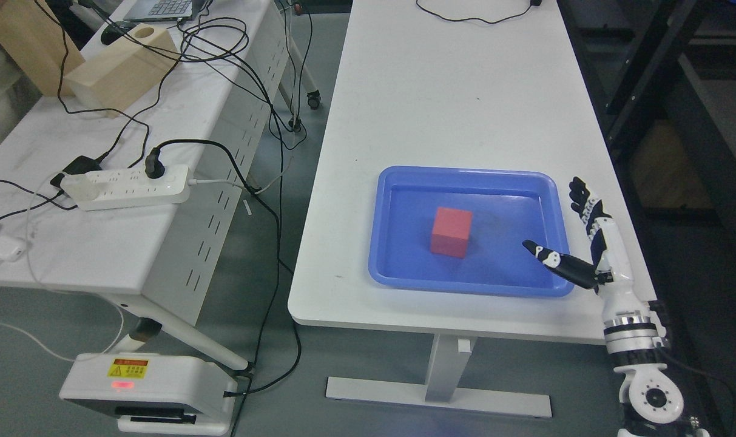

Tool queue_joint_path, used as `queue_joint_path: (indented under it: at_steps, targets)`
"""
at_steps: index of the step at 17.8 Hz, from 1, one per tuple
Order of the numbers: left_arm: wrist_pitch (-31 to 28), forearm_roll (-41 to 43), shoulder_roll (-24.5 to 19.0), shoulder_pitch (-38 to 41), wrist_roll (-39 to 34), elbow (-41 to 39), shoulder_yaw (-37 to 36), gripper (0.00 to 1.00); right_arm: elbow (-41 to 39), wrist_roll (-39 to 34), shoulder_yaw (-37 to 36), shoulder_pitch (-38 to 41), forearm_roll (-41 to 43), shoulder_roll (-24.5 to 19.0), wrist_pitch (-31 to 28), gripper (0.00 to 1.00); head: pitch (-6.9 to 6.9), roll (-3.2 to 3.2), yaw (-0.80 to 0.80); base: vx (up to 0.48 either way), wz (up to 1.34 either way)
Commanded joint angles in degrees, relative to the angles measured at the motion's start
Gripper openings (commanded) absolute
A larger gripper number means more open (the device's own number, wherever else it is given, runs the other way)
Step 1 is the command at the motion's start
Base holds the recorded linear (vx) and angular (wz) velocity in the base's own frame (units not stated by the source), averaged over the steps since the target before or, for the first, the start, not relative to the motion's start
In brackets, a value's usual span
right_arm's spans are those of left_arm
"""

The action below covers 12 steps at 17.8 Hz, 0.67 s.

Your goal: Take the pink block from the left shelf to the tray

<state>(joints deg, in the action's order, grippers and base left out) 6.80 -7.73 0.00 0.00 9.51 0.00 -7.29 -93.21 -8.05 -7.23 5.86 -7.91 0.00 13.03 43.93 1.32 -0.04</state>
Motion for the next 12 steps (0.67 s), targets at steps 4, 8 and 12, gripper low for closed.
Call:
queue_joint_path:
  at_steps: [4,8,12]
  targets:
    - [0.0,0.0,-1.0,1.1,0.0,-1.0,0.0,1.0,1.5,1.8,0.0,0.5,13.9,1.0,-7.8,0.99,0.0,0.0,0.0,-0.14,0.09]
    - [0.0,0.0,-1.0,1.1,0.0,-1.0,0.0,1.0,0.9,1.4,-1.0,1.5,14.3,1.0,-7.7,0.99,0.0,0.0,0.0,-0.133,0.0]
    - [0.0,0.0,-1.0,1.1,0.0,-1.0,0.0,1.0,1.0,1.1,-1.4,2.5,14.4,1.0,-7.7,0.99,0.0,0.0,0.0,-0.142,-0.29]
